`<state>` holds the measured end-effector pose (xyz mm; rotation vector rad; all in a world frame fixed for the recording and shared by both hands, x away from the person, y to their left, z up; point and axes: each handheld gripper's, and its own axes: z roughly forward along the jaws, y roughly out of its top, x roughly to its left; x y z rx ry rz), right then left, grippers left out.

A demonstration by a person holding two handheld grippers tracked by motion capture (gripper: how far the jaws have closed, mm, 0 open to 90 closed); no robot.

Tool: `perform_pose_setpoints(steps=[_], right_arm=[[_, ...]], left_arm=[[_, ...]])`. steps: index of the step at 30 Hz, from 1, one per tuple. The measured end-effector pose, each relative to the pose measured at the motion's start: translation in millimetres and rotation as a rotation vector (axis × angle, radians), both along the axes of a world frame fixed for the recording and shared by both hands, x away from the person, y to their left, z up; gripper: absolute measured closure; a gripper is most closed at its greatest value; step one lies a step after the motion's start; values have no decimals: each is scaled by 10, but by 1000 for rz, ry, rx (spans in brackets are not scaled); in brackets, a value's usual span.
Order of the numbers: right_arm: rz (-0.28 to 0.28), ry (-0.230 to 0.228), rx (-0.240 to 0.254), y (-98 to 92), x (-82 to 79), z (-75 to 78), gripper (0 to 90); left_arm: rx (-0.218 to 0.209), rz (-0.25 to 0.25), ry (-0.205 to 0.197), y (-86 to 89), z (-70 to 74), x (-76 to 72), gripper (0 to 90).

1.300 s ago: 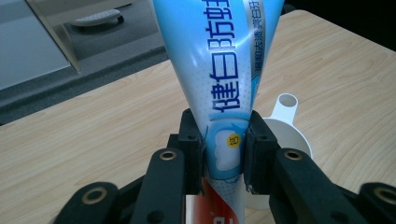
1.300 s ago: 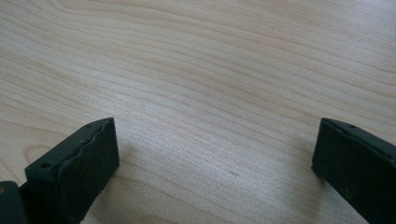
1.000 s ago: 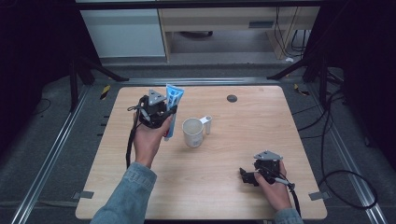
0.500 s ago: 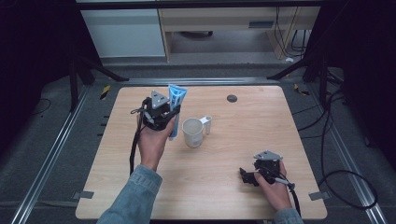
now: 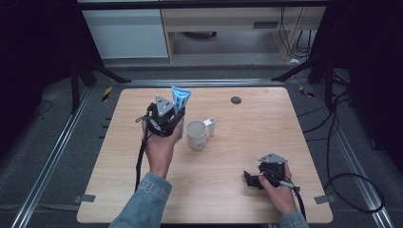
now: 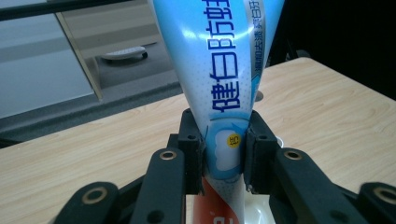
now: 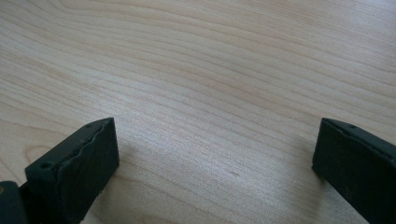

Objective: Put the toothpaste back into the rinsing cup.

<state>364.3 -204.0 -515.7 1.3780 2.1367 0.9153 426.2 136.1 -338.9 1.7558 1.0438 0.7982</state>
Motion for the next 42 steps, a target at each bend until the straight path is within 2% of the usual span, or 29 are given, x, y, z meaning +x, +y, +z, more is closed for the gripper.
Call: perform_pose_setpoints(steps=[4,13,27,32,42], right_arm=[[2,-1,-1,-2,1,0,6],[3,0,0,-1,2,-1,5],[2,0,0,-1,2,0,5],[3,0,0,-2,2,-1,5],[3,1,1,-2,2,0,5]], left_arm=[[-7,-2,-23,-44,22,-14,723],[-5,-22,-46,-108,84,-11,722],[-2,-43,-63,-144,133,21,722],[-16,-46,-62,-153,142,50,722],[-25,-56,-84,-227,178,75,722]])
